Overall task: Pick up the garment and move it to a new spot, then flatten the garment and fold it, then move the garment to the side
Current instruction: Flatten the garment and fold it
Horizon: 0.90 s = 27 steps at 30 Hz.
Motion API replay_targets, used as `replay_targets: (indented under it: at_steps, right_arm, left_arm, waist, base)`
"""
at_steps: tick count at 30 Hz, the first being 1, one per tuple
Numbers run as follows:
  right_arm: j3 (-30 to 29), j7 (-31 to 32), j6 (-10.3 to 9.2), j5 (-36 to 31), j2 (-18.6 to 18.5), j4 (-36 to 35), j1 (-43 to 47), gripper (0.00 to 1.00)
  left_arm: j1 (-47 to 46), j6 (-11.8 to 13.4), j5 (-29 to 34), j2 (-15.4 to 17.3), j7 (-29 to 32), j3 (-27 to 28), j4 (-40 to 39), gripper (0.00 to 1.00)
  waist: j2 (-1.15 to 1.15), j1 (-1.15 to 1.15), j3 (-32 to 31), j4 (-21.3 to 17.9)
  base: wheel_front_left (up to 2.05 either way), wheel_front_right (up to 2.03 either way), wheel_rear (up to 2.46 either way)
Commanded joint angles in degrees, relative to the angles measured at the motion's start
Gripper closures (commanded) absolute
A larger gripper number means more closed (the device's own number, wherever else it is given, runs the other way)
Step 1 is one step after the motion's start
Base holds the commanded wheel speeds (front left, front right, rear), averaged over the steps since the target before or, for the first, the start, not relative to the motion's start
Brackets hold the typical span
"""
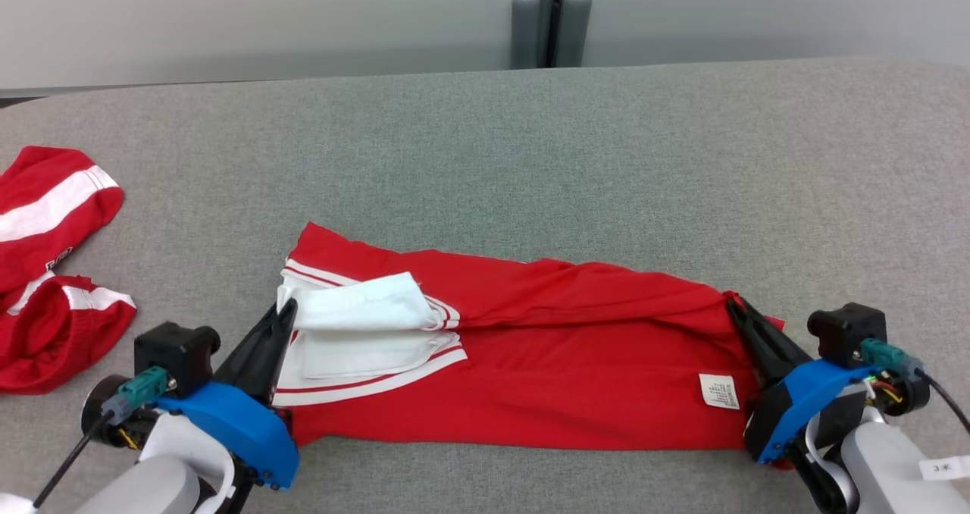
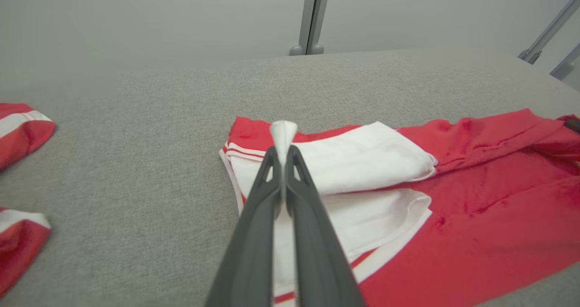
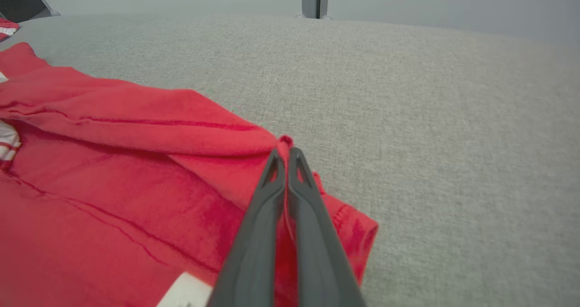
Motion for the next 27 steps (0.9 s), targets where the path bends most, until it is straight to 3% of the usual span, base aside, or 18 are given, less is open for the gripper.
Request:
replay_targets:
  at_steps: [1,5,6,7,8,16,19,21,27]
  right_arm:
    - [-0.36,-0.71,0.01,-0.64,0.79,-0.75,1.77,1.0]
    - [-1.11,-1.86,0.01,-0.66,1.81,-1.95,3.61,0.97]
    - [-1.26,-2.27,0.01,-0.56,2.24,-2.43,4.33,0.36]
    - [-1.54,-2.42,0.01,-0.35,2.5,-2.84,4.86,0.0]
    - [-1.83,-2.97,0.01,-0.31,2.62,-3.46,5.32,0.0]
    - [-6.38,-4.02,0.01,0.5,3.15,-9.26,8.6,0.0]
    - [-10.25,-2.26,0.01,-0.02,4.3,-9.09,8.91,0.0]
    - [-11.17,-1.58,0.01,-0.04,4.95,-8.61,8.84,0.0]
    - [-15.67,0.44,0.01,-1.4,8.27,-4.02,8.04,0.0]
  left_arm:
    - [1.32,0.77,0.06,0.48,-0.54,-0.37,-0.13,1.0]
    - [2.99,1.67,-0.53,0.06,-1.24,-0.14,0.28,1.0]
    - [3.44,2.11,-0.57,-0.21,-1.8,-0.03,0.35,0.52]
    - [3.92,2.31,-1.16,-0.75,-2.53,0.38,0.4,0.07]
    - [4.35,2.66,-1.13,-0.94,-3.12,0.64,0.61,0.0]
    - [8.07,5.42,1.61,-4.16,-7.18,6.58,0.9,0.0]
    - [10.97,6.98,8.84,-7.84,-7.28,14.5,-1.52,0.0]
    - [12.09,7.05,10.78,-8.79,-7.29,16.5,-2.03,0.0]
    - [17.72,5.29,21.36,-15.29,-7.31,28.28,-4.8,0.0]
  waist:
    - [0.0,0.01,-0.43,-0.07]
    - [0.0,0.01,-1.25,-0.25]
    - [0.0,0.01,-1.51,-0.39]
    - [0.0,0.01,-1.74,-0.45]
    - [0.0,0.01,-1.99,-0.51]
    - [0.0,0.01,-3.86,-1.12]
    - [0.0,0.01,-4.35,-0.89]
    - [0.0,0.01,-4.4,-0.83]
    - [0.0,0.01,-4.67,0.1]
  base:
    - [0.0,0.0,0.0]
    - [0.0,0.0,0.0]
    - [0.0,0.0,0.0]
    - [0.0,0.0,0.0]
    - [0.0,0.0,0.0]
    - [0.0,0.0,0.0]
    - [0.0,0.0,0.0]
    - [0.0,0.0,0.0]
    - [0.0,0.0,0.0]
